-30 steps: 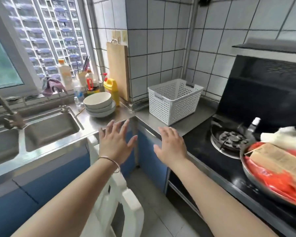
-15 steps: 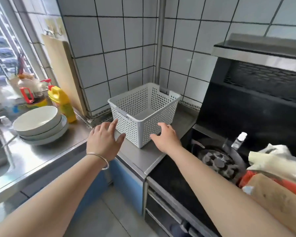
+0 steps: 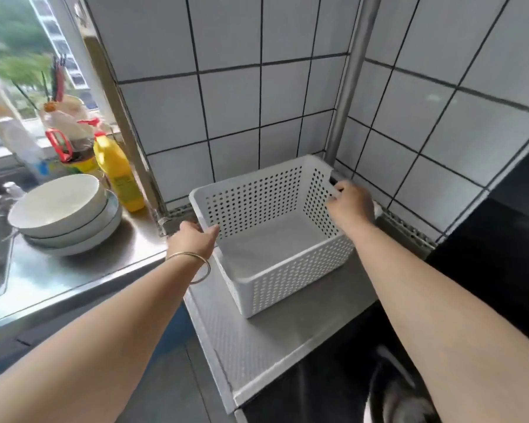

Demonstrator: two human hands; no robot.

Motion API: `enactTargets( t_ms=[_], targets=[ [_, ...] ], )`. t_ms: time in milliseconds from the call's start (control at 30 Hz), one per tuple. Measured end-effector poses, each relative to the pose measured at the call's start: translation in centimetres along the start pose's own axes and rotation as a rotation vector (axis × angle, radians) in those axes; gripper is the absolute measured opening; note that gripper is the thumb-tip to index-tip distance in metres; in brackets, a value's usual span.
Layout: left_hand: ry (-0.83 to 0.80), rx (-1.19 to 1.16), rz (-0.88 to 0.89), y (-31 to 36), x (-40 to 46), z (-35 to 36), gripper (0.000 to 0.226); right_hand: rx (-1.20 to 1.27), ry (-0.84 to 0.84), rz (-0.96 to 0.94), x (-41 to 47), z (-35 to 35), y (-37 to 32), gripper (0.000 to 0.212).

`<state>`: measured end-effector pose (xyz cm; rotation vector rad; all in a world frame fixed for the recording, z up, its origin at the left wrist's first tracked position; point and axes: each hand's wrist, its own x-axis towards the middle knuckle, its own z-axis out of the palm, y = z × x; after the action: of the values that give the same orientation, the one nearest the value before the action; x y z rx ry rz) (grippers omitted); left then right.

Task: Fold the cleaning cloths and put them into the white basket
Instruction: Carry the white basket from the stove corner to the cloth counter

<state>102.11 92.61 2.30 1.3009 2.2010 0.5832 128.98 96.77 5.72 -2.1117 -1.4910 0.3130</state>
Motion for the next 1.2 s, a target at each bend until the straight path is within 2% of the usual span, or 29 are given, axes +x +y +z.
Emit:
enactTargets(
  t_ms=[233, 333, 433, 567, 633, 700, 800, 900, 1000, 1100, 1200],
  targets=[
    [0.101, -0.107, -0.159, 0.0, 2.7, 3.6, 0.039, -0.166, 0.052, -0.095, 7.1, 3.3, 1.3, 0.042],
    [0.129, -0.221, -0.193, 0.2, 2.2, 4.2, 0.03, -0.201, 0.065, -0.094, 8.6, 4.0, 1.8, 0.038],
    [0.169, -0.213, -0.175, 0.1, 2.5, 4.3, 0.028, -0.149, 0.073, -0.031, 10.0, 4.5, 2.6, 0.036],
    [0.215, -0.299, -0.177, 0.7, 3.1, 4.8, 0.027, -0.123, -0.003, 0.094, 11.1, 4.4, 2.6, 0.035],
    [0.181, -0.47, -0.223, 0.6, 3.2, 5.0, 0.028, -0.111, -0.096, 0.159, 11.1, 3.9, 2.4, 0.046],
    [0.136, -0.545, -0.241, -0.1, 3.7, 4.3, 0.033, -0.067, -0.187, 0.216, 11.0, 3.5, 2.3, 0.055],
    [0.133, -0.573, -0.29, -1.7, 3.5, 1.6, 0.03, -0.014, -0.261, 0.196, 9.6, 2.3, 1.1, 0.057],
    [0.163, -0.632, -0.269, -3.6, 2.1, -2.9, 0.025, 0.044, -0.361, 0.111, 6.9, 0.2, -2.4, 0.049],
    [0.241, -0.583, -0.215, -5.7, 0.7, -8.2, 0.033, 0.019, -0.401, 0.081, 3.7, -1.2, -6.9, 0.039],
    [0.312, -0.626, -0.186, -8.2, -1.1, -13.8, 0.028, 0.116, -0.427, 0.013, -0.2, -1.5, -11.2, 0.036],
    [0.462, -0.589, -0.157, -11.4, -4.4, -19.6, 0.021, 0.16, -0.397, -0.105, -4.6, -1.3, -16.2, 0.047]
  ],
)
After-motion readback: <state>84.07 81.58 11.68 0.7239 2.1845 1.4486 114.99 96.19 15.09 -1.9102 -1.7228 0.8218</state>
